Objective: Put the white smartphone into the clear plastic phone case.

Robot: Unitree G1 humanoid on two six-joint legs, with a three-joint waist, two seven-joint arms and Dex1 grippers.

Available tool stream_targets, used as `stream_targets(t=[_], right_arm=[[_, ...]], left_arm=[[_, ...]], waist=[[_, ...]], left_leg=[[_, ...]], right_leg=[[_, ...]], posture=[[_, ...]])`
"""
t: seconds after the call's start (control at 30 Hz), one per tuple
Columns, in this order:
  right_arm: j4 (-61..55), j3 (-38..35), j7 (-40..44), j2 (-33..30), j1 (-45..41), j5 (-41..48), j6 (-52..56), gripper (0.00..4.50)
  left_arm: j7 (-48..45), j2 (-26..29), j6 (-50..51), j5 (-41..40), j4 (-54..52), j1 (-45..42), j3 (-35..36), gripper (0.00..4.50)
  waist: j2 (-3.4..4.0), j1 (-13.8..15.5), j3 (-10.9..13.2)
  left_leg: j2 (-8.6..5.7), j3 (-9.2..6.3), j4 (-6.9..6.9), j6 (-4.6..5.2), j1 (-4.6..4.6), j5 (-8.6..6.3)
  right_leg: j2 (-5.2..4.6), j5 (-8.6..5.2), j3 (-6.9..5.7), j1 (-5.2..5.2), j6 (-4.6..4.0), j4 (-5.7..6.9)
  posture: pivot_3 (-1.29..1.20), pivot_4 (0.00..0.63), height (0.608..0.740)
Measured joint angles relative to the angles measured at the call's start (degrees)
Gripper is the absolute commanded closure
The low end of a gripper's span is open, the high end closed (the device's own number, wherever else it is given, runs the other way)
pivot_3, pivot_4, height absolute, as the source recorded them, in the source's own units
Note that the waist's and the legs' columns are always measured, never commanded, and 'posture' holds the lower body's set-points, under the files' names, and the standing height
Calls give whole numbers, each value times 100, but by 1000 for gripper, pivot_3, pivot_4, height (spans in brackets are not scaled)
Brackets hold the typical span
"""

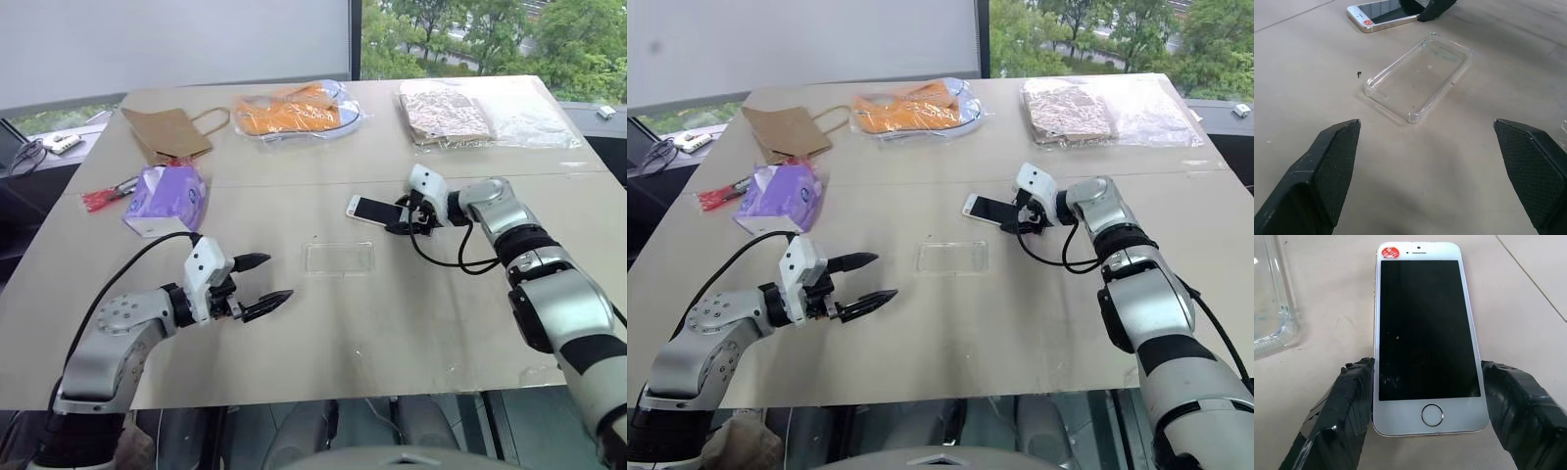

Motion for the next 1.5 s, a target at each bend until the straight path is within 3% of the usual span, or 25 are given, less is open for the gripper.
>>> stream_targets(t=[0.17,0.2,0.33,0.4,0.57,0.67,0.7,0.87,0.9,1.07,1.27,1.43,1.5], right_arm=[[-666,-190,116,-152,339,150,147,1697],[-1124,-204,266,-244,473,238,424,1996],[-2877,-250,632,-567,948,519,1484,3918],[-4069,-243,760,-713,1211,680,2091,4462],[-5437,-80,571,-592,1380,835,2937,4462],[-5067,-71,270,-548,1368,803,2849,2964],[-4963,-72,245,-550,1367,794,2803,2645],[-3325,-69,-5,-513,1053,572,1901,157],[-2961,-68,-46,-462,963,515,1724,24],[-1109,4,-374,-17,320,210,920,24],[125,-30,-412,197,-184,74,437,24],[352,35,-223,209,-272,-78,351,1571],[357,54,-167,205,-274,-156,319,1571]], left_arm=[[1,-35,-8,0,2,-3,-8,0],[0,-44,-8,0,3,-6,-13,0],[-8,-55,-11,4,24,-38,-37,0],[-27,-60,-36,8,66,-96,-73,0],[-71,-95,-114,55,248,-329,-148,0],[-119,-118,-129,65,307,-364,-248,0],[-122,-121,-129,66,319,-363,-257,0],[-123,-125,-147,71,355,-357,-270,0],[-123,-127,-147,70,351,-346,-272,0],[-125,-117,-145,67,282,-233,-281,0],[-99,-83,-133,60,203,-39,-212,0],[-44,-80,-127,57,44,134,-66,0],[-31,-72,-127,56,3,180,-45,0]], waist=[[3,26,2],[4,35,3],[10,45,7],[12,27,8],[11,25,7],[10,81,8],[10,93,8],[10,130,8],[10,123,8],[11,10,9],[10,-36,5],[10,18,3],[9,24,-1]], left_leg=[[0,-1,1,0,1,0],[0,-2,1,0,-4,0],[0,-2,3,0,-42,0],[0,-2,-4,0,-47,0],[2,-1,1,0,-44,0],[-1,0,1,0,-45,-1],[-1,0,1,0,-45,0],[0,3,-1,0,-44,0],[0,4,-2,0,-44,0],[0,4,-2,-1,-44,0],[2,3,0,-1,-7,0],[2,3,-8,0,50,-1],[2,2,-10,1,62,-2]], right_leg=[[-1,0,-1,5,0,-1],[-1,0,-2,1,0,-2],[-3,0,-1,-31,0,0],[-4,0,-1,-38,0,-1],[-5,0,-3,-36,0,-2],[-6,0,-2,-36,0,-4],[-6,0,-3,-36,0,-4],[-4,0,0,-37,0,-3],[-4,0,1,-36,0,-3],[-3,0,2,-36,0,-2],[2,0,2,-8,-1,2],[2,0,1,49,-1,-6],[2,0,0,62,-1,-8]], posture=[[0,150,740],[0,150,740],[0,150,740],[0,150,740],[0,150,740],[0,150,740],[0,150,740],[0,150,740],[0,150,740],[0,150,740],[0,150,740],[0,150,740],[0,150,740]])
